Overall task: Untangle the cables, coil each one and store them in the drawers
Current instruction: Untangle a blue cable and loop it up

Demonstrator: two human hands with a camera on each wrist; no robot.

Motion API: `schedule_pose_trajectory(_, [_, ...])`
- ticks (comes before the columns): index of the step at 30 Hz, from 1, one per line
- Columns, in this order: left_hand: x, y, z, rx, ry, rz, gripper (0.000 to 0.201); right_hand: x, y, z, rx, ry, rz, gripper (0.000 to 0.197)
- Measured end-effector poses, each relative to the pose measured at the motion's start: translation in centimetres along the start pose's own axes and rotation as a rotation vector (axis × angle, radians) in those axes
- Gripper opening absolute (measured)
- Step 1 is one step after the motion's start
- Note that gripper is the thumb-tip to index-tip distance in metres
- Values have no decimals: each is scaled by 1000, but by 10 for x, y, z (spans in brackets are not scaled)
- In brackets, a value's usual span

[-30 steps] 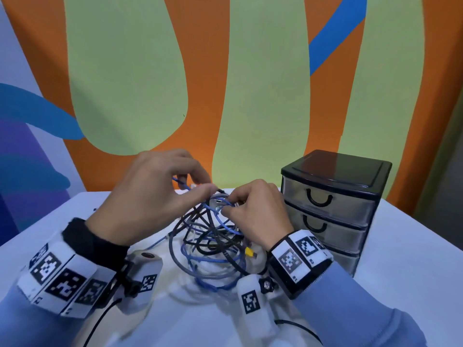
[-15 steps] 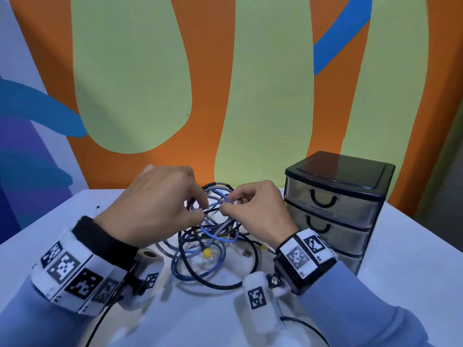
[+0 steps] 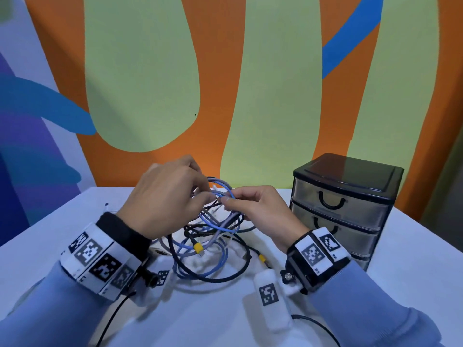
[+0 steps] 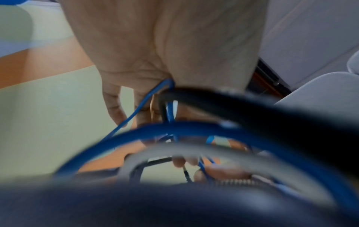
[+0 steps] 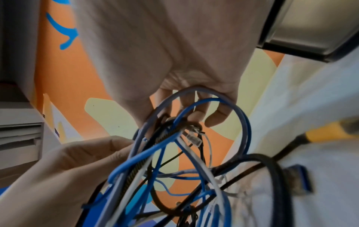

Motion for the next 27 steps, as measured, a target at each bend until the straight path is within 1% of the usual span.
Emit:
schedule_pose_trajectory(2, [4,1,-3,-65,-67,-39,26,-1,1,-1,-10,-35,10,19])
schedule_pose_trajectory(4, [7,4,-12,-166,-120,-75,29,-8,3,-4,-13,-31,80,20])
schedule_pose_trajectory(6, [19,7,-33,-337,-209,-168,27,-16,4,-6,-22,-12,149,22])
schedule_pose_trajectory(8, [39,7,-53,-505,-350,-302,23,-22,5,-10,-57,-55,171,22])
schedule_pose_trajectory(9, [47,6,-60,-565,-405,-354,23,-23,6,-12,-80,-71,177,21])
schedule_pose_trajectory(12, [63,1,-74,-691,-494,-443,23,-25,9,-17,-144,-105,174,23])
schedule_pose_trajectory(13, [68,-1,-79,-729,-516,-466,23,-24,8,-19,-163,-119,171,20])
schedule_pose_trajectory(14, [72,-2,-83,-748,-535,-483,24,-23,8,-20,-189,-130,164,13])
schedule_pose_trajectory(15, [75,-1,-85,-742,-549,-491,24,-21,6,-21,-208,-146,145,11])
schedule_pose_trajectory(17, [76,1,-83,-687,-564,-472,23,-17,4,-23,-236,-132,110,38])
schedule_pose_trajectory(18, [72,3,-80,-658,-555,-443,22,-12,4,-24,-248,-128,88,44])
schedule_pose_trajectory(19, [67,4,-77,-635,-536,-407,22,-3,1,-24,-248,-125,48,44])
schedule_pose_trajectory(22, [48,5,-73,-618,-460,-301,22,21,0,-26,-275,20,-95,26])
schedule_pose_trajectory(24, [35,5,-76,-636,-436,-225,21,42,-7,-22,-228,150,-187,31])
schedule_pose_trajectory(25, [29,4,-78,-648,-410,-171,21,51,-11,-20,-194,202,-216,31])
schedule_pose_trajectory(26, [20,4,-79,-654,-369,-107,20,59,-15,-16,-147,269,-218,32])
schedule_pose_trajectory(27, [11,3,-78,-650,-320,-41,20,64,-18,-10,-83,337,-191,40])
Point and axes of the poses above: each hand's wrist, its own y-axis towards the middle knuckle, its own z-axis out of the palm, x = y × z, the point moved 9 cm from there along y, towards the middle knuckle, and after that the axes turned 13 degrees about -x, right-handed, at the moved point
